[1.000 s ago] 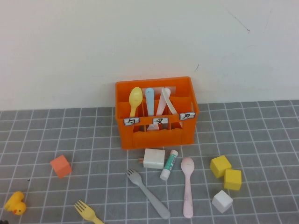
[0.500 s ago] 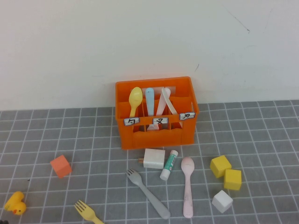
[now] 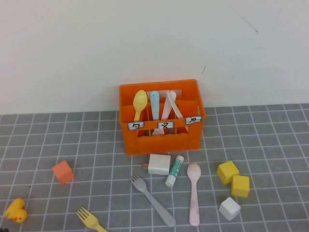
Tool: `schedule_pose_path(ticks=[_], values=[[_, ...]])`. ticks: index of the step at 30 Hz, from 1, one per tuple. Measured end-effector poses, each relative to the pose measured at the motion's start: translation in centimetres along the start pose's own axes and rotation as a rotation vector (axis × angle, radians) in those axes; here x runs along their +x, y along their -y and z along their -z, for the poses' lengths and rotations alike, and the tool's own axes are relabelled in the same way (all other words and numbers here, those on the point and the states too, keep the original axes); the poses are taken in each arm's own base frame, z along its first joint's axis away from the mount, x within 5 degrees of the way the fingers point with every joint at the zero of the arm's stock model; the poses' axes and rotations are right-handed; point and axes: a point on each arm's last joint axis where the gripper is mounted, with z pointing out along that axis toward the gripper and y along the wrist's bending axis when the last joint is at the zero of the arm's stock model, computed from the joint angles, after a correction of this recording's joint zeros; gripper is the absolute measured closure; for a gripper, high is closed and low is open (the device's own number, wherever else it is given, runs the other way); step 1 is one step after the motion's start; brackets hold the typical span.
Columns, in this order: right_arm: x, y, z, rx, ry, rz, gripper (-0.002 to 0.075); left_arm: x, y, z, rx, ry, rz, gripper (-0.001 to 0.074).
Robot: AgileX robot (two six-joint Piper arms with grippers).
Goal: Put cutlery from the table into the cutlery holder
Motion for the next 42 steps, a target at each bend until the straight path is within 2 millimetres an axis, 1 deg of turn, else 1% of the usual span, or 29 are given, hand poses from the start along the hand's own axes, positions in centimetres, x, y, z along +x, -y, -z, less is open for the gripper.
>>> schedule_pose_path(ticks=[7, 10, 14, 18, 22, 26, 30, 34, 36, 39, 42], values=[[0.0, 0.0, 0.0, 0.002, 0.001, 0.003, 0.0729, 0.0, 0.0, 0.0, 0.000, 0.003, 0.000, 0.0736], [-0.1, 0.0, -0.1, 0.001, 0.025, 0.007, 0.0729, -0.4, 0.0, 0.0, 0.002, 0.047, 0.000, 0.0736], [-0.9, -0.1, 0.0, -0.004, 0.125, 0.010, 0.0729, -2.0, 0.1, 0.2, 0.008, 0.237, 0.000, 0.0736], [-2.9, -0.2, 0.4, -0.017, 0.345, 0.014, 0.0729, -3.9, 0.1, 0.9, 0.017, 0.462, 0.000, 0.0736], [-4.6, -0.3, 1.3, -0.032, 0.558, 0.006, 0.0729, -5.8, 0.2, 2.1, 0.026, 0.708, 0.000, 0.0736], [-5.9, -0.4, 2.3, -0.052, 0.738, -0.015, 0.0729, -7.1, 0.2, 3.5, 0.033, 0.912, 0.002, 0.0736], [-6.7, -0.2, 3.0, -0.054, 0.852, -0.056, 0.0729, -7.6, 0.3, 4.3, 0.039, 1.020, 0.004, 0.0736], [-7.0, 0.0, 3.4, -0.050, 0.911, -0.102, 0.0729, -7.6, 0.3, 4.3, 0.065, 1.023, 0.046, 0.0736], [-7.2, 0.0, 3.5, -0.054, 0.908, -0.116, 0.0729, -8.0, 0.4, 4.2, 0.081, 0.951, 0.073, 0.0736], [-8.2, 0.1, 3.8, -0.062, 0.800, -0.140, 0.0729, -9.8, 0.9, 4.7, 0.092, 0.775, 0.108, 0.0736], [-10.0, 0.3, 5.0, -0.041, 0.697, -0.085, 0.0729, -11.9, 1.3, 6.4, 0.094, 0.642, 0.123, 0.0736]])
